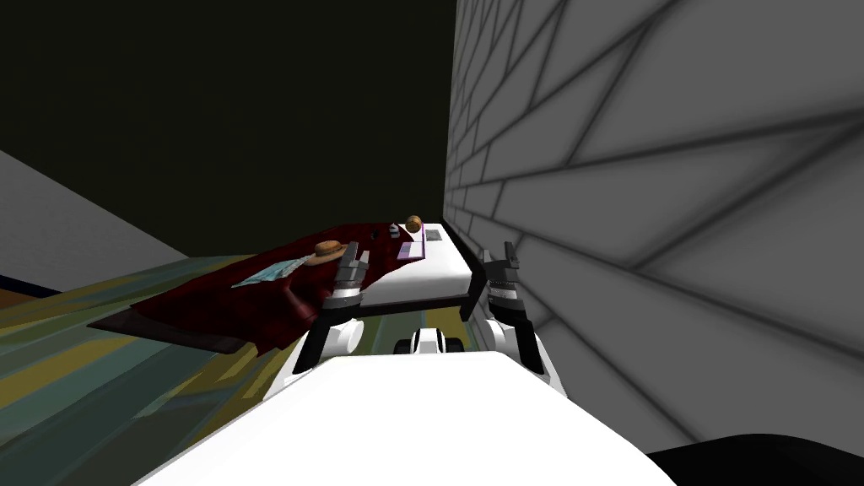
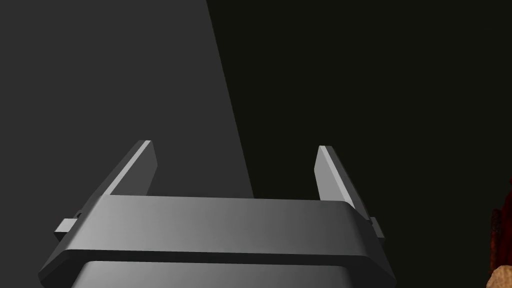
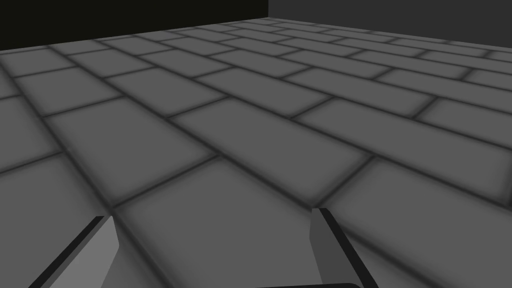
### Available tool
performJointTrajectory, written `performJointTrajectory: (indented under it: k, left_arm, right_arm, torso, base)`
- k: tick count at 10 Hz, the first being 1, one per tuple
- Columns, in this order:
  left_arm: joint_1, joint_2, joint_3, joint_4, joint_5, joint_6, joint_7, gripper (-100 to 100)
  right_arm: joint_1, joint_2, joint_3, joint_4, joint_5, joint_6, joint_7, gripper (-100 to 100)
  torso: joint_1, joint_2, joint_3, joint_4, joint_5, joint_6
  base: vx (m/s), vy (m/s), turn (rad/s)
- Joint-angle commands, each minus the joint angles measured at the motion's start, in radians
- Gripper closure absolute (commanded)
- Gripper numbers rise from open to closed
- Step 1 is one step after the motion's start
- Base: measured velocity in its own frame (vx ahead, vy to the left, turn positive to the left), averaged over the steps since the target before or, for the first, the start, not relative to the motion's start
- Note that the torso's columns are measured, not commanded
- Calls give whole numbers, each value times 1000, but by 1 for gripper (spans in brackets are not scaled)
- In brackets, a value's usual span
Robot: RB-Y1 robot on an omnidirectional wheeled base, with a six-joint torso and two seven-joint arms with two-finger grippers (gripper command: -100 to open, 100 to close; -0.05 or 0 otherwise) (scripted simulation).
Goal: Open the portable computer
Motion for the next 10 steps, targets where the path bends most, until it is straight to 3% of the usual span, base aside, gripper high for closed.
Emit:
performJointTrajectory:
  k: [1, 4, 7, 10]
  left_arm:
    - [-73, 40, -2, 80, -10, 22, 2, -100]
    - [-166, 58, -3, 188, -23, 53, 4, -100]
    - [-218, 60, -3, 249, -28, 64, 4, -100]
    - [-300, 61, -4, 342, -39, 88, 6, -100]
  right_arm:
    - [0, 0, 0, 0, 0, 0, 0, 0]
    - [0, 0, 0, 0, 0, 0, 0, 0]
    - [0, 0, 0, 0, 0, 0, 0, 0]
    - [0, 0, 0, 0, 0, 0, 0, 0]
  torso:
    - [0, 0, 0, 0, 0, 0]
    - [0, 0, 0, 0, 0, 0]
    - [1, 0, 0, 0, 0, 0]
    - [0, 0, 0, 0, 0, 0]
  base:
    - [4, -22, -4]
    - [6, -26, -4]
    - [2, -17, -2]
    - [3, -20, -2]
